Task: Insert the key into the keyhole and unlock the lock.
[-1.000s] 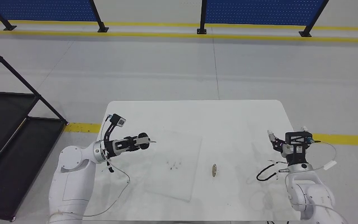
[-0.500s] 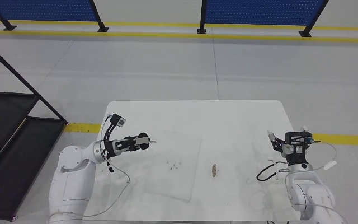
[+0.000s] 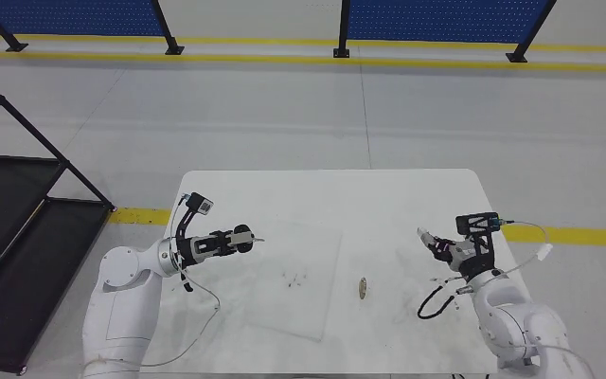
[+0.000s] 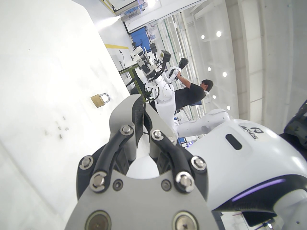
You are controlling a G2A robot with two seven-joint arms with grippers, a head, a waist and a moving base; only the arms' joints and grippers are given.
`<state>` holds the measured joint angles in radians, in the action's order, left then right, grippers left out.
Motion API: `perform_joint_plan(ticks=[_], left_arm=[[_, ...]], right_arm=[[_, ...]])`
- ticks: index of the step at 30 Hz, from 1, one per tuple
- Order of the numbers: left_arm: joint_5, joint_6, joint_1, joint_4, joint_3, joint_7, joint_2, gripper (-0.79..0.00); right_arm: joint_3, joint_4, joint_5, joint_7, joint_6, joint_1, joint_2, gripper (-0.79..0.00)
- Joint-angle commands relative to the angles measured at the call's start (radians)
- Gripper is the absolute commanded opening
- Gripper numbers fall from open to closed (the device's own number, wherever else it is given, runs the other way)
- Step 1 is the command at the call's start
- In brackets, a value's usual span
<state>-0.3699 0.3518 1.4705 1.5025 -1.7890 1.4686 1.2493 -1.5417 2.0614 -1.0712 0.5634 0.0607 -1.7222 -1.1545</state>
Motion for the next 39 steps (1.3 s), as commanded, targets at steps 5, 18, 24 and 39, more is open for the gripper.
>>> perform_joint_plan(ticks=[5, 18, 24, 39], left_arm=[[0.000, 0.000, 0.000, 0.000, 0.000, 0.000, 0.000, -0.785], [0.000, 0.000, 0.000, 0.000, 0.000, 0.000, 0.000, -0.785], [0.000, 0.000, 0.000, 0.000, 0.000, 0.000, 0.000, -0.785], [0.000, 0.000, 0.000, 0.000, 0.000, 0.000, 0.000, -0.785]], right_arm=[[0.074, 0.056, 0.103, 0.390, -0.071, 0.082, -0.001, 0.000], [0.270, -0.035, 0.155, 0.721, -0.170, 0.306, -0.014, 0.000], [0.270, -0.035, 0.155, 0.721, -0.170, 0.306, -0.014, 0.000], [0.360, 0.015, 0.039, 0.860, -0.255, 0.356, -0.017, 0.000]])
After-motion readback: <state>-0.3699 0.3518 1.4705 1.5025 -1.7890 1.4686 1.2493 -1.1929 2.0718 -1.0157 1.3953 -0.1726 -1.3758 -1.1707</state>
